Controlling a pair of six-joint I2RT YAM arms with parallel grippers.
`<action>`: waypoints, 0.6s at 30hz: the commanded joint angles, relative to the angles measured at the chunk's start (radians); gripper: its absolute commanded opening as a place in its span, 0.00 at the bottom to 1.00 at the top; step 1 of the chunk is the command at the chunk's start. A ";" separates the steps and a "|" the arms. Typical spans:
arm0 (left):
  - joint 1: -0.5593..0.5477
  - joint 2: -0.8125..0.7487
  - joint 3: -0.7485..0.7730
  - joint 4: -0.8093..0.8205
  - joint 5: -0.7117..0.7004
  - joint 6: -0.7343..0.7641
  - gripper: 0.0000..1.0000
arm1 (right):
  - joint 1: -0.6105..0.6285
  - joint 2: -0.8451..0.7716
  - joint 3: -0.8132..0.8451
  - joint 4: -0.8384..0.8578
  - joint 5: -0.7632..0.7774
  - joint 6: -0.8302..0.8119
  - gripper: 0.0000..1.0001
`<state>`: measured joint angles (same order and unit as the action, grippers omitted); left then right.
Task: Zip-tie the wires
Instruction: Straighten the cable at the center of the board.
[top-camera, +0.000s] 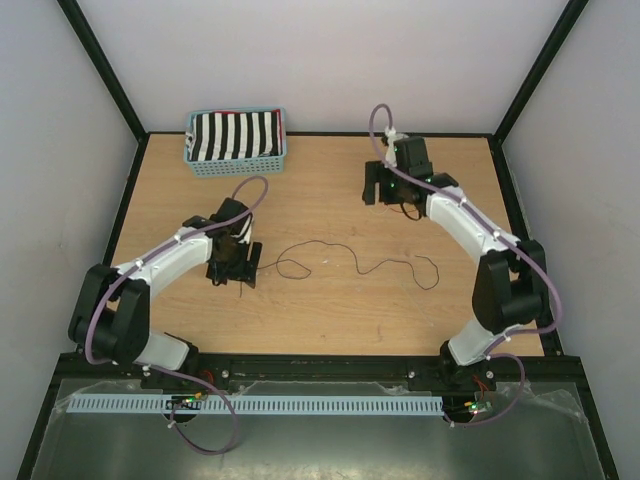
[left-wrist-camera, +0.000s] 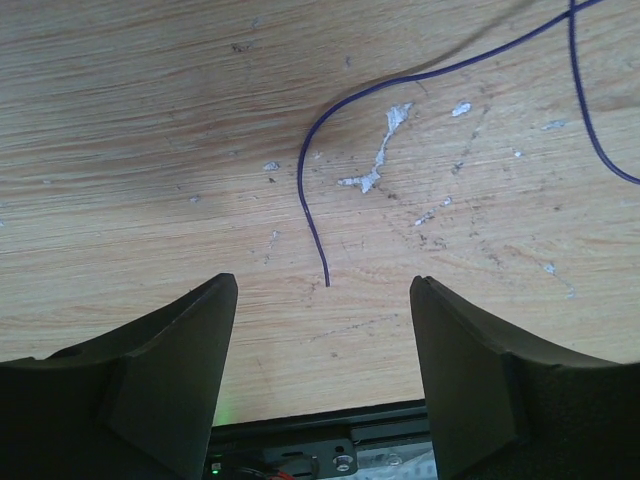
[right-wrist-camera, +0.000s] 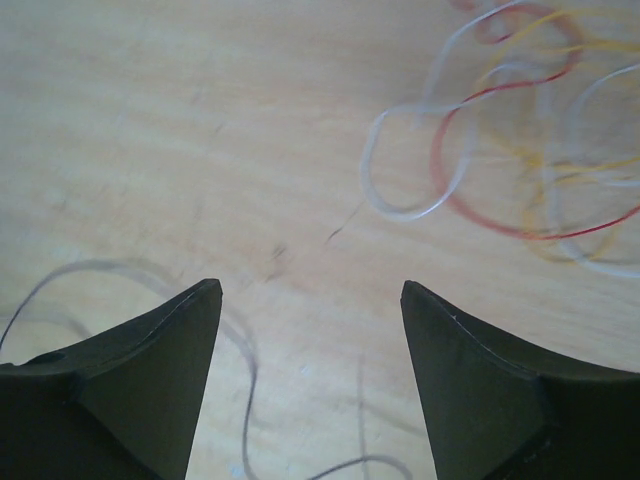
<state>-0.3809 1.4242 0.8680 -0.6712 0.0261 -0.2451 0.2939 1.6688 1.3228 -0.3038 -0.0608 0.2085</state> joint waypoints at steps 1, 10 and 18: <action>-0.001 0.041 -0.010 -0.007 -0.031 -0.024 0.72 | 0.057 -0.082 -0.135 -0.014 -0.079 -0.026 0.82; -0.015 0.090 -0.008 -0.011 -0.020 -0.033 0.64 | 0.147 -0.119 -0.294 -0.004 -0.047 -0.012 0.81; -0.047 0.133 -0.021 -0.013 0.000 -0.067 0.53 | 0.157 -0.136 -0.330 0.018 -0.050 -0.002 0.81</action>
<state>-0.4149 1.5337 0.8516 -0.6689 0.0109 -0.2890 0.4488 1.5707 1.0000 -0.3080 -0.1135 0.2016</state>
